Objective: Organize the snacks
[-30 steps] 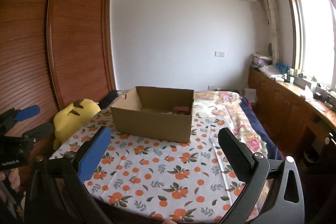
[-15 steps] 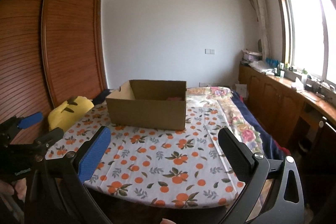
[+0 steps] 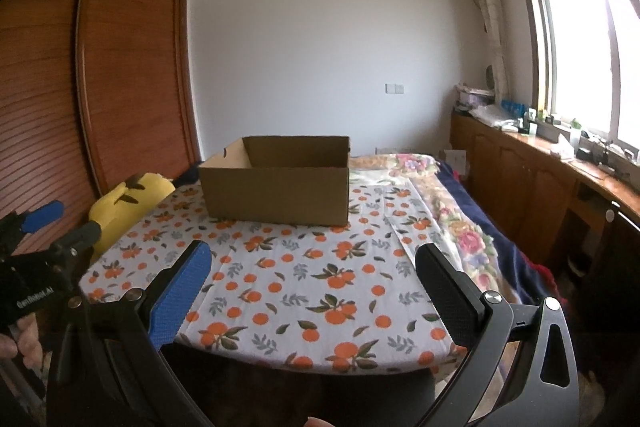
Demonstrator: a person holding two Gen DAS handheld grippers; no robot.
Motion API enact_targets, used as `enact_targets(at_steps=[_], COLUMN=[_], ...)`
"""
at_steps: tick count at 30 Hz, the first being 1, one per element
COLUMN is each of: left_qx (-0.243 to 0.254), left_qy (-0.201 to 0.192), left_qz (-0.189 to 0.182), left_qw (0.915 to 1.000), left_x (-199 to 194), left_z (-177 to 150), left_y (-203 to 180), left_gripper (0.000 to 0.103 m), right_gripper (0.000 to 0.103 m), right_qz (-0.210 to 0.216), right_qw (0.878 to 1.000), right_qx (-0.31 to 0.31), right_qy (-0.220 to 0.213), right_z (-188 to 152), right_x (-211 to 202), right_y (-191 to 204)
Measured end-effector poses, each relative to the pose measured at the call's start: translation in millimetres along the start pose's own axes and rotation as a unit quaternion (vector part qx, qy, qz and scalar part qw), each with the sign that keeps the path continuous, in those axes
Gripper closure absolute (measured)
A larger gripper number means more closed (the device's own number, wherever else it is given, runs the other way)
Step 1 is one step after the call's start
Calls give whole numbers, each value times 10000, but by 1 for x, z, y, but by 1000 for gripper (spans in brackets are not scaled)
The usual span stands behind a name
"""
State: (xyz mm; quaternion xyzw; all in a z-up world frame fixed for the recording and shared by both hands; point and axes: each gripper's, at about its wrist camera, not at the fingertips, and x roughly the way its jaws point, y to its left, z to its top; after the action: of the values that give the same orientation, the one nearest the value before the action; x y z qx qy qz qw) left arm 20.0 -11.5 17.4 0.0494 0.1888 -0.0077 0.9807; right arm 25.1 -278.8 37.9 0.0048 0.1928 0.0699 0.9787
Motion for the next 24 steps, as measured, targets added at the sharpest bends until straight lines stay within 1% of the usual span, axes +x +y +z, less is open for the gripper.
enact_targets(at_steps=[5, 24], left_qx=[9, -106], left_qy=[-129, -154], left_qz=[192, 129], left_qw=[9997, 9997], left_x=[-2, -4], left_z=[-2, -4], left_y=[3, 5], left_gripper=[24, 24], right_gripper=[0, 0], right_qz=[26, 4], right_qw=[10000, 10000], right_qx=[-39, -36], right_qy=[38, 87], right_z=[-4, -7], right_x=[2, 7], right_y=[-2, -1])
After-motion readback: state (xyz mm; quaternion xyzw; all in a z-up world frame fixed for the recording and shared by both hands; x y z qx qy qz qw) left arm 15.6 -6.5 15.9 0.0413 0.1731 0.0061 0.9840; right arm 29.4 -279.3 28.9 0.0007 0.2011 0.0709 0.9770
